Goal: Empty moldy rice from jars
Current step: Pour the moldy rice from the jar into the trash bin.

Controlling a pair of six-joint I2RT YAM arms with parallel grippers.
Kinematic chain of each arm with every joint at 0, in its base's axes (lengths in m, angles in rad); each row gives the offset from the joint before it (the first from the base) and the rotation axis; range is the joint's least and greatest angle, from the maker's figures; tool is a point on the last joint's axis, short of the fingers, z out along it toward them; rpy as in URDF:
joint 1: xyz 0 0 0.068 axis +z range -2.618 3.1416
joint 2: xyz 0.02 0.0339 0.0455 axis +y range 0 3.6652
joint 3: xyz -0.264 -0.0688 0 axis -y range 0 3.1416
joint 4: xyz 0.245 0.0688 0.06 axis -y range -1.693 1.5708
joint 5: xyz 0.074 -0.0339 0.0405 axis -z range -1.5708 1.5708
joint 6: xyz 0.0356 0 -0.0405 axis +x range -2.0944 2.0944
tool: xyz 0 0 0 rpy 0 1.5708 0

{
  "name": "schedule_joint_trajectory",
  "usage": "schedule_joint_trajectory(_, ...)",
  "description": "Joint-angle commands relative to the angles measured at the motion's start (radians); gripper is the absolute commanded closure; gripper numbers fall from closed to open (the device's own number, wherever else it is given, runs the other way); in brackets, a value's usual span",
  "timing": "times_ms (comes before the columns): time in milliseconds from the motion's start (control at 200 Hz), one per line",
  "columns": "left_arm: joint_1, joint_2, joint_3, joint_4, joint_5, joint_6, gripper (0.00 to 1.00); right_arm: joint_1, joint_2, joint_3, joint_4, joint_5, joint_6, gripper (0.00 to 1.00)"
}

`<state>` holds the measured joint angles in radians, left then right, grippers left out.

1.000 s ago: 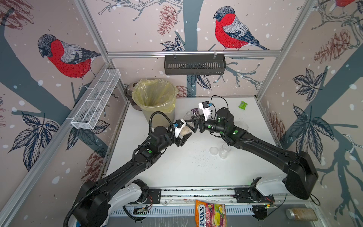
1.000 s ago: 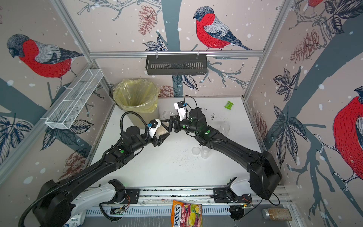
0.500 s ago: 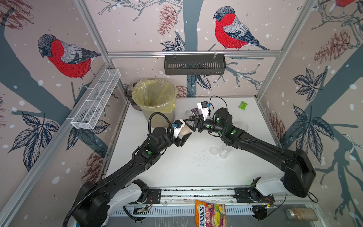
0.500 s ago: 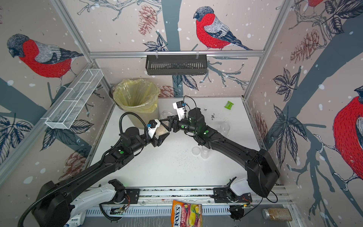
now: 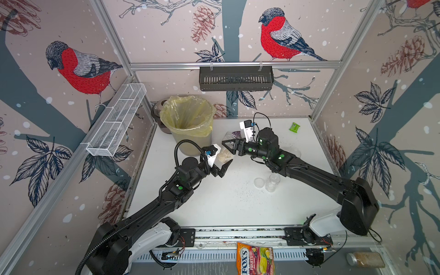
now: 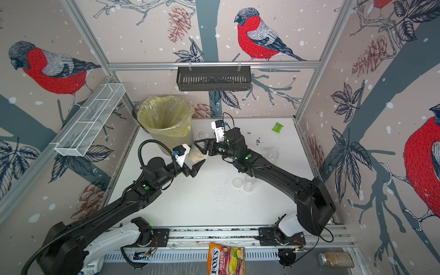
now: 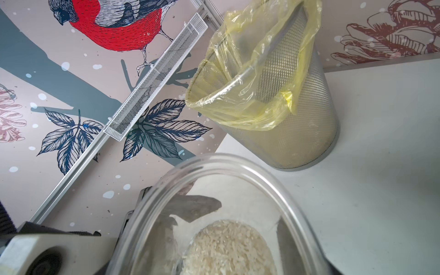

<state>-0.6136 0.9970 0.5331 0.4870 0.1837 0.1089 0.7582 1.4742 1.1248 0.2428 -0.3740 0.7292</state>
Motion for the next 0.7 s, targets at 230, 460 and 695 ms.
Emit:
schedule_joint_trajectory(230, 0.001, 0.015, -0.113, 0.34, -0.061, -0.039, 0.01, -0.017, 0.026, 0.091, -0.094, 0.096, 0.086, 0.39)
schedule_joint_trajectory(460, 0.002, 0.106, -0.149, 0.573, -0.065, -0.064, 0.01, -0.018, 0.046, 0.155, -0.145, 0.104, 0.123, 0.39)
schedule_joint_trajectory(695, 0.008, 0.168, -0.154, 0.714, -0.063, -0.094, 0.01, -0.019, 0.057, 0.181, -0.156, 0.113, 0.141, 0.39)
